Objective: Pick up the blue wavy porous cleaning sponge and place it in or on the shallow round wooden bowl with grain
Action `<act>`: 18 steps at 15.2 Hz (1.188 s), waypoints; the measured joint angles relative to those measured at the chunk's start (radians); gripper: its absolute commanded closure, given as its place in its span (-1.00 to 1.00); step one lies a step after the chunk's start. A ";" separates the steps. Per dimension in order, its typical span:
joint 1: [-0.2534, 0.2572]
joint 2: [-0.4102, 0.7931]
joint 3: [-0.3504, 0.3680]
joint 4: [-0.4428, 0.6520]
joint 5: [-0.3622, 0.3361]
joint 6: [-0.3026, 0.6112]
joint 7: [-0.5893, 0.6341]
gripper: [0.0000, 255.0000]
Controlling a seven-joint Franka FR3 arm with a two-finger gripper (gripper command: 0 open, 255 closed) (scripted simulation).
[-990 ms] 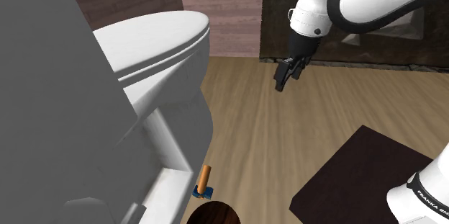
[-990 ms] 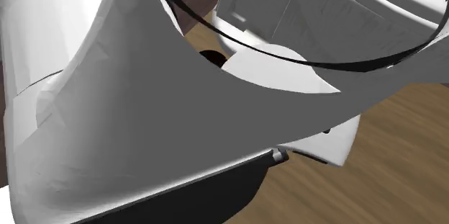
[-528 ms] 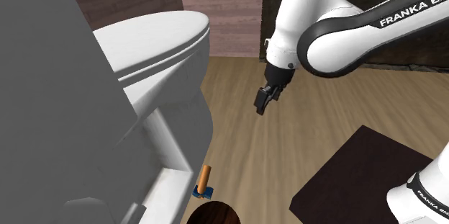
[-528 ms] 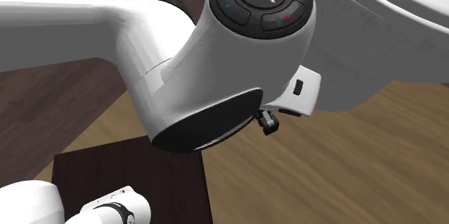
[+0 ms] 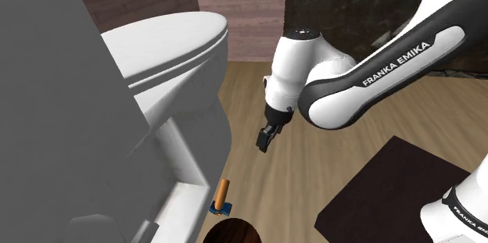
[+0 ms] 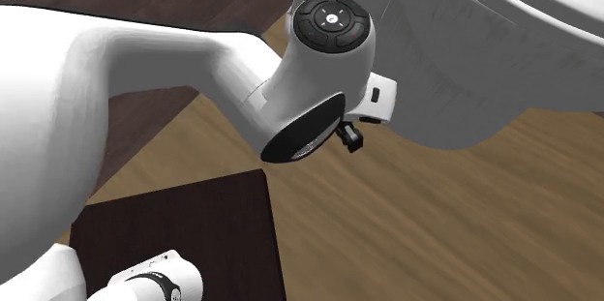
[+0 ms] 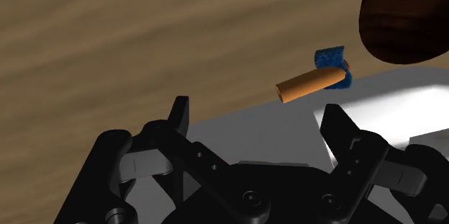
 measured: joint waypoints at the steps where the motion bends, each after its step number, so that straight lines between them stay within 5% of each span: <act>1: 0.002 0.035 0.007 0.006 -0.027 0.027 0.018 -1.00; 6: 0.044 0.235 0.005 0.098 -0.210 0.120 0.144 -1.00; 10: 0.136 0.393 -0.049 0.181 -0.361 0.182 0.258 -1.00; 18: 0.319 0.681 -0.160 0.404 -0.517 0.244 0.358 -1.00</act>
